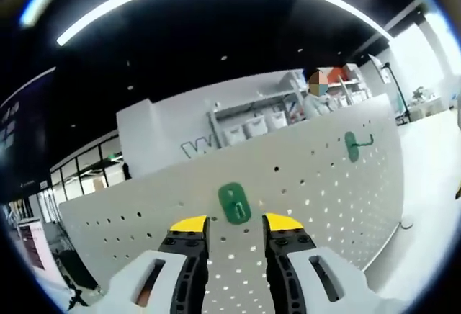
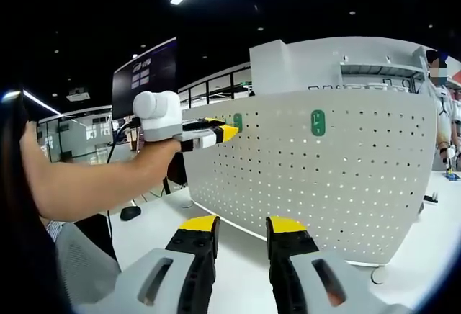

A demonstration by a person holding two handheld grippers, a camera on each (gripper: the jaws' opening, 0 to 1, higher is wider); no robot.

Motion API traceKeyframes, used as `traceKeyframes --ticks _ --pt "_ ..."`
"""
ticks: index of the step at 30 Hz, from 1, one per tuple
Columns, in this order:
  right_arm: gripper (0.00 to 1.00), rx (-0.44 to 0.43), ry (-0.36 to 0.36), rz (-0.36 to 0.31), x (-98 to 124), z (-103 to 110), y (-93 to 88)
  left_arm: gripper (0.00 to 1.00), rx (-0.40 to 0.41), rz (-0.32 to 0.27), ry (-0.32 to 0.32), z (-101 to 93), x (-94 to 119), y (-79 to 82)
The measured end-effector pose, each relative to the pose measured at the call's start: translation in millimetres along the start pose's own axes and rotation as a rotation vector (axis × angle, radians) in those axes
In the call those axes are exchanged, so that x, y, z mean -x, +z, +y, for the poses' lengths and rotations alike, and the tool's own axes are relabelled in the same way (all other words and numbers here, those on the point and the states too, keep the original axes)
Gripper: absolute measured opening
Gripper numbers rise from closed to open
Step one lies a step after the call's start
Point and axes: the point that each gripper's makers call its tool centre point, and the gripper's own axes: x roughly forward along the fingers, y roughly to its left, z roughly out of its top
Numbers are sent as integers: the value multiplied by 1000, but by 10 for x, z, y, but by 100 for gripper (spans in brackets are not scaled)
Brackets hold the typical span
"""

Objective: Insert the hook assembly into the mounting plate slot until the hook locks in place.

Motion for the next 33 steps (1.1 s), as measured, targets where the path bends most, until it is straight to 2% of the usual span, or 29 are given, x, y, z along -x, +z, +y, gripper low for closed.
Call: traceKeyframes --ticks 5,11,33 --pt "25 5 3 -2 -4 18 18 42 35 11 3 34 67 -64" --pt "25 8 6 1 -11 43 10 46 57 21 6 76 167 -147" --pt "25 24 49 16 -77 205 -21 49 76 42 -3 151 520 -278"
